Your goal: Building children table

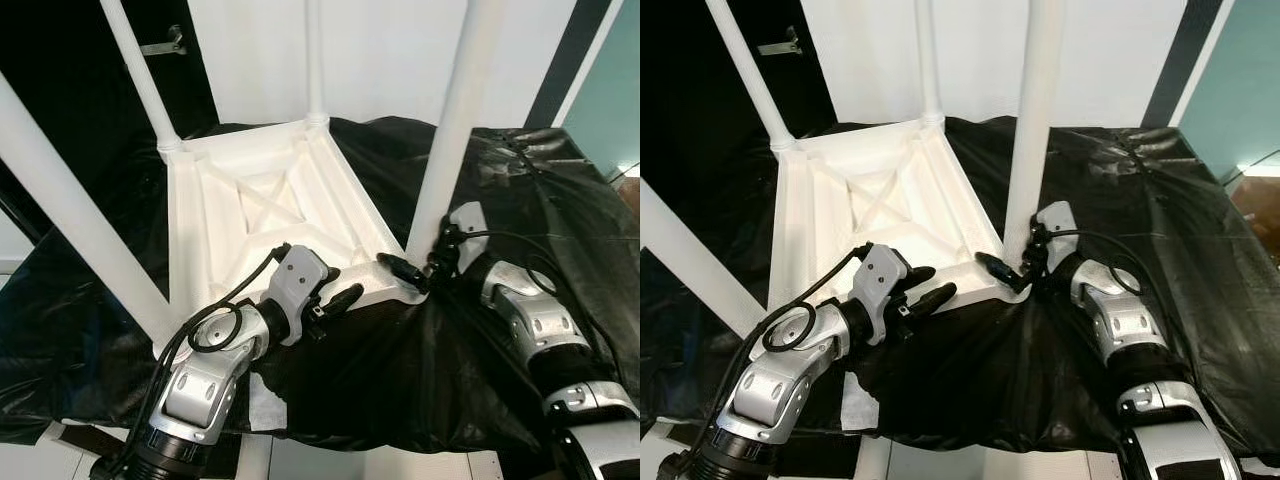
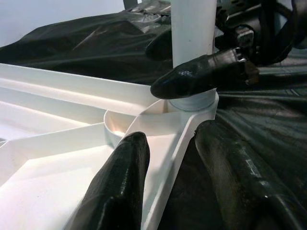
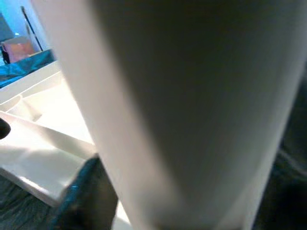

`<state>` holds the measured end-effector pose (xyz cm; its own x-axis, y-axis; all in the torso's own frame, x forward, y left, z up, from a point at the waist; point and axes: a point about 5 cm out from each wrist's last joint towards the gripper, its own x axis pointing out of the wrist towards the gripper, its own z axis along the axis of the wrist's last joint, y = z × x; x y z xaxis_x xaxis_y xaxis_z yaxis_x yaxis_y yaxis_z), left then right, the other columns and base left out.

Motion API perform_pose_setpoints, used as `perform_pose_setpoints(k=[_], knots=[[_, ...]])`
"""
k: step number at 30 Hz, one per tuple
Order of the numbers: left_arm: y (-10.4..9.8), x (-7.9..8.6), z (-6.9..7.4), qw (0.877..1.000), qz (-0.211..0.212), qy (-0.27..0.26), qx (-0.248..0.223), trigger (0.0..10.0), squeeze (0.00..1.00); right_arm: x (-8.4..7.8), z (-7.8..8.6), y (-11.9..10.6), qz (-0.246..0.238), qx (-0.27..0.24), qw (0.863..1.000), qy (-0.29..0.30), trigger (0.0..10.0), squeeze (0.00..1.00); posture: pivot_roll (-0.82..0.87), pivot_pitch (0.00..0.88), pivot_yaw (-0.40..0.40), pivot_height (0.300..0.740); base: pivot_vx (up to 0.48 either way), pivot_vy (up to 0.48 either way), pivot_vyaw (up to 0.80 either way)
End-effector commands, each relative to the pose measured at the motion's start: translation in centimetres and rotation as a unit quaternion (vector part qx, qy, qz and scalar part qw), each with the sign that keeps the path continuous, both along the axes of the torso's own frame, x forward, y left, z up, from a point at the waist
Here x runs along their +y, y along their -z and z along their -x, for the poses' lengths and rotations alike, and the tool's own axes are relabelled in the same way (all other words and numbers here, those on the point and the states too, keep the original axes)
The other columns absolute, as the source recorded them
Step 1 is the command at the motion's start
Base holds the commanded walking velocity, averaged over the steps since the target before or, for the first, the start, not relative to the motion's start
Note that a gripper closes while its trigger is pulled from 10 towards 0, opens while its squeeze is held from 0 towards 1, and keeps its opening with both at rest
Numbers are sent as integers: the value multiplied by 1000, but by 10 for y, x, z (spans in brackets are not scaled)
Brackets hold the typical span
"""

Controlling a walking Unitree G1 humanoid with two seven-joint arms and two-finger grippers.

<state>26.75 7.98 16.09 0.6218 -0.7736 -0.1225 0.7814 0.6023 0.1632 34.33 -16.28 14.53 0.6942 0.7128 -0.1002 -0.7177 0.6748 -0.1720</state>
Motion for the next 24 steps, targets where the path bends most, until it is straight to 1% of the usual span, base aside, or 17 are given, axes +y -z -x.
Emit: perform_pose_setpoints(k=[1,2,6,9,13,15,16,17,18,19,20,21,22,23,24], knots=[[-3,-1,0,1000,0,-2,-7,10000,0,8,-1,2,14,3,1000,-19,1569,0,-39,0,13,740,0,0,0],[-3,-2,0,1000,0,-2,-8,10000,0,8,-2,3,19,3,1000,-24,0,0,-35,0,8,740,0,0,0],[-3,-2,0,1000,1,-2,-9,10000,0,4,-2,5,19,6,1000,-19,0,0,-37,0,9,740,0,0,0],[-3,-2,1,1000,1,-2,-7,10000,0,-4,-2,8,11,11,1000,2,0,0,-45,0,12,740,0,0,0],[-3,-3,1,1000,2,-1,-7,10000,0,-9,-2,9,7,9,1000,18,0,0,-50,0,14,740,0,0,0],[-3,-5,1,1000,4,2,-5,10000,0,-13,1,11,-1,1,998,61,0,0,-60,5,19,740,0,0,0],[-3,-5,1,1000,4,2,-5,10000,0,-13,1,11,-1,1,998,61,0,0,-60,5,19,740,0,0,0],[-3,-5,1,1000,5,3,-4,10000,0,-15,1,14,13,-5,995,99,6314,0,-60,8,22,740,0,0,0],[-3,-5,2,1000,5,4,-4,10000,0,-17,2,18,32,-11,990,136,6314,0,-60,9,24,740,0,0,0],[-3,-5,2,1000,5,4,-4,10000,0,-17,2,18,32,-11,990,136,6314,0,-60,9,24,740,0,0,0],[-2,-5,2,1000,5,5,-2,10000,0,-15,3,19,27,-11,987,156,10000,0,-65,15,32,740,0,0,0],[-2,-4,2,1000,4,5,-1,10000,0,-14,4,20,20,-9,985,169,10000,0,-65,15,32,740,0,0,0],[-1,-4,3,1000,3,6,1,10000,0,-13,5,21,7,-8,979,205,10000,0,-65,20,37,740,0,0,0],[-1,-4,3,1000,3,6,1,10000,0,-13,5,21,7,-8,979,205,10000,0,-65,20,37,740,0,0,0],[-1,-4,3,1000,2,8,2,10000,0,-13,6,22,-1,-7,973,230,10000,0,-65,20,37,740,0,0,0]])
